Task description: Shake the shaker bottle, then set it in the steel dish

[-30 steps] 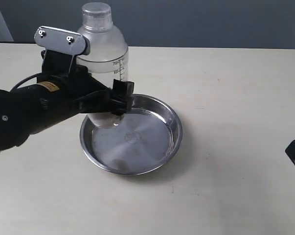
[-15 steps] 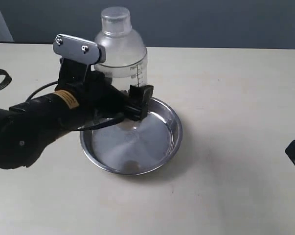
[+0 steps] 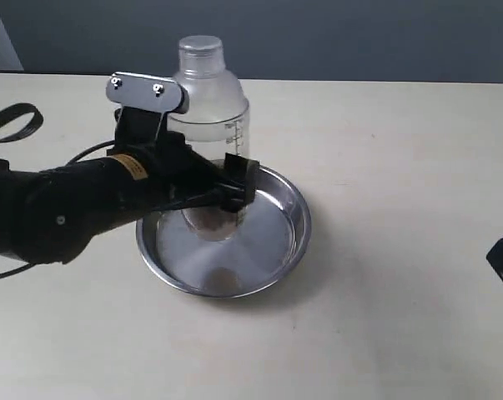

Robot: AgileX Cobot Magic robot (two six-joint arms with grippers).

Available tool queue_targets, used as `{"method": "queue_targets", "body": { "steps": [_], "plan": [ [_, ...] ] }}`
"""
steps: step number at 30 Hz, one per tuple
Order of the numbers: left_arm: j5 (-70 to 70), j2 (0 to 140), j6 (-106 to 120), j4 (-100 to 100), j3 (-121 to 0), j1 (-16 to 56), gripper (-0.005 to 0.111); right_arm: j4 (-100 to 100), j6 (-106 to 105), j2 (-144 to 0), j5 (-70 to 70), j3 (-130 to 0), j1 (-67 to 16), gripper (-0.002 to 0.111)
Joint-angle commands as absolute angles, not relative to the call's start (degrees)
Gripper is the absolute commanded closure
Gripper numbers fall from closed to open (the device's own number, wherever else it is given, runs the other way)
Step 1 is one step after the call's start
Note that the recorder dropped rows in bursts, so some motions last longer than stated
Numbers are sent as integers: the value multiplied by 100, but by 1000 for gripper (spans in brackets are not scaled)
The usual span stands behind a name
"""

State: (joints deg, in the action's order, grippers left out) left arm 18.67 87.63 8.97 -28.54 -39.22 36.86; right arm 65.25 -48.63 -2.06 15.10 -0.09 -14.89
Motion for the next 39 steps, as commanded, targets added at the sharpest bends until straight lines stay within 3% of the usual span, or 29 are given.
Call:
{"method": "queue_targets", "body": {
  "steps": [1, 4, 9, 14, 19, 23, 28, 33, 39],
  "plan": [
    [2179, 8208, 1500, -2672, -4200, 3759, 106, 6544, -4884, -185, 1483, 0, -1485, 109],
    [2230, 8804, 1639, -3460, -3934, 3656, 106, 6544, -4884, -185, 1483, 0, -1485, 109],
    [2424, 8142, 1845, -3181, -4157, 3836, 106, 6544, -4884, -185, 1483, 0, -1485, 109],
    [2505, 8894, 1825, -3756, -3776, 3781, 106, 6544, -4884, -185, 1495, 0, -1485, 109],
    [2256, 7853, 2089, -3216, -4321, 3842, 106, 6544, -4884, -185, 1495, 0, -1485, 109],
    [2254, 8822, 2185, -4255, -3732, 3703, 106, 6544, -4884, -185, 1495, 0, -1485, 109],
    [2590, 8157, 1611, -3005, -4101, 3904, 106, 6544, -4884, -185, 1506, 0, -1485, 109],
    [2310, 8769, 2115, -3839, -3942, 3764, 106, 6544, -4884, -185, 1465, 0, -1485, 109],
    [2469, 8137, 2143, -3300, -4219, 3952, 106, 6544, -4884, -185, 1477, 0, -1485, 109]
  ]
}}
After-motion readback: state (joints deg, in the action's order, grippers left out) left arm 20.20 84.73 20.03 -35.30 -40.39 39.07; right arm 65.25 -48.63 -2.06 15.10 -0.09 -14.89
